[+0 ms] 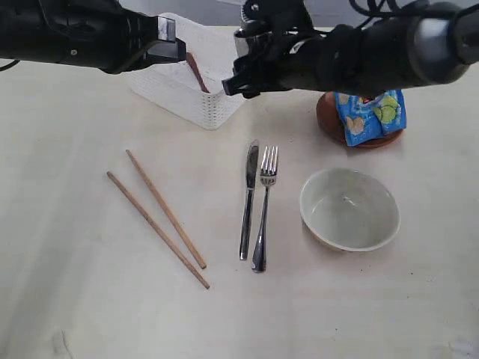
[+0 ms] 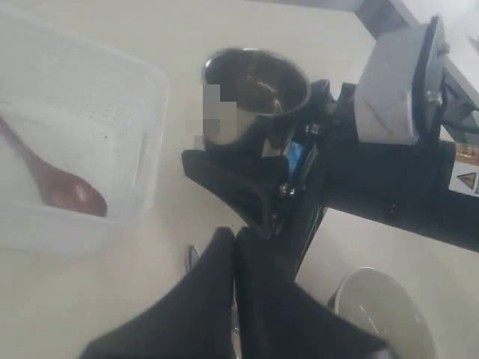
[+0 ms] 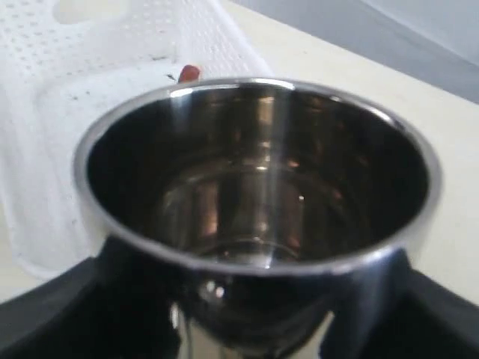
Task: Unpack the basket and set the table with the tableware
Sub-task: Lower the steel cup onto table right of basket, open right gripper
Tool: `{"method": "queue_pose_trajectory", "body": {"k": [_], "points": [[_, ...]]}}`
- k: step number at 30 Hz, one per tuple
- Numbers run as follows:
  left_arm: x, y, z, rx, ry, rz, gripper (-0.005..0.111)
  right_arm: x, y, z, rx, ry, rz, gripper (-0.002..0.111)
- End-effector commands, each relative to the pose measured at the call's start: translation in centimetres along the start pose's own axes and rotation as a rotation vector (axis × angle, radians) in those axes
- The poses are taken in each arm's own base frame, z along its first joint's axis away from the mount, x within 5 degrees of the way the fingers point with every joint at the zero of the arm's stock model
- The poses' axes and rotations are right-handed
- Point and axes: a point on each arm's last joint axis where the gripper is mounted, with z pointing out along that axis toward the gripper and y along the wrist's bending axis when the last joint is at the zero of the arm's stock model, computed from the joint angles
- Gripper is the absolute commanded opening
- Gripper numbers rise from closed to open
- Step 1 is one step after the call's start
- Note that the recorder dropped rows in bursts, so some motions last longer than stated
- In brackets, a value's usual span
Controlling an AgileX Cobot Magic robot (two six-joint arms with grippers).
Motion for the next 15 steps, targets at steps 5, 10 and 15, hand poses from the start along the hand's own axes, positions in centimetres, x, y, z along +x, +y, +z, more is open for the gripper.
{"method": "queue_pose_trajectory", "body": {"k": [5,10,15], "points": [[0.1,-0.2,0.2,0.010,0.002,0.000,0.000,-0.7,-0.1,-0.3,-0.001,-0.014,0.014,-0.001],[0.1,-0.2,0.2,0.010,0.002,0.000,0.000,1.9,-1.1,-0.2,0.137,-0.093,0.056,-0.001],[0.0,-0.2,0.2,0.011,0.000,-0.002,0.000,2.5,-1.1,1.0,0.149,-0.087,0.051,-0.001]]}}
